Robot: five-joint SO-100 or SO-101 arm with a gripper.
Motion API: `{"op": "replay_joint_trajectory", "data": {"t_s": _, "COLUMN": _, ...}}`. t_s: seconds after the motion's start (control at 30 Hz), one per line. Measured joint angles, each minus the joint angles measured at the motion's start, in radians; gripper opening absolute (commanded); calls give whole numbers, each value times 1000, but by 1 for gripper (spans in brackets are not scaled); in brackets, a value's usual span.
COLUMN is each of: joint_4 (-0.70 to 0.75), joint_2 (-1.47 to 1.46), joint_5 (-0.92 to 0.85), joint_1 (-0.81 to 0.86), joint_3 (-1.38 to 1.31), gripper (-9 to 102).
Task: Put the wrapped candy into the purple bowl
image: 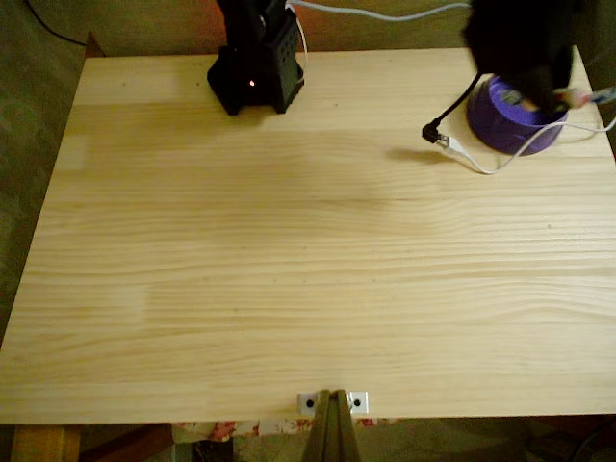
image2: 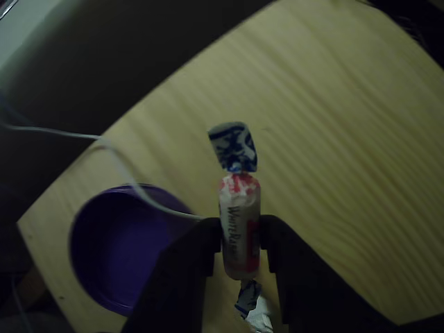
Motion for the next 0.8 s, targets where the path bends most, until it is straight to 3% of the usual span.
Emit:
{"op": "replay_joint_trajectory", "data": {"t_s": 0.43, "joint_4": 20, "joint_2": -287, "joint_5": -5, "joint_1": -245, "joint_3": -152, "gripper": -2}}
{"op": "replay_joint_trajectory", "data": {"t_s": 0.8, "joint_4": 40, "joint_2": -393, "joint_5": -57, "joint_1": -287, "joint_3": -152, "gripper": 2}}
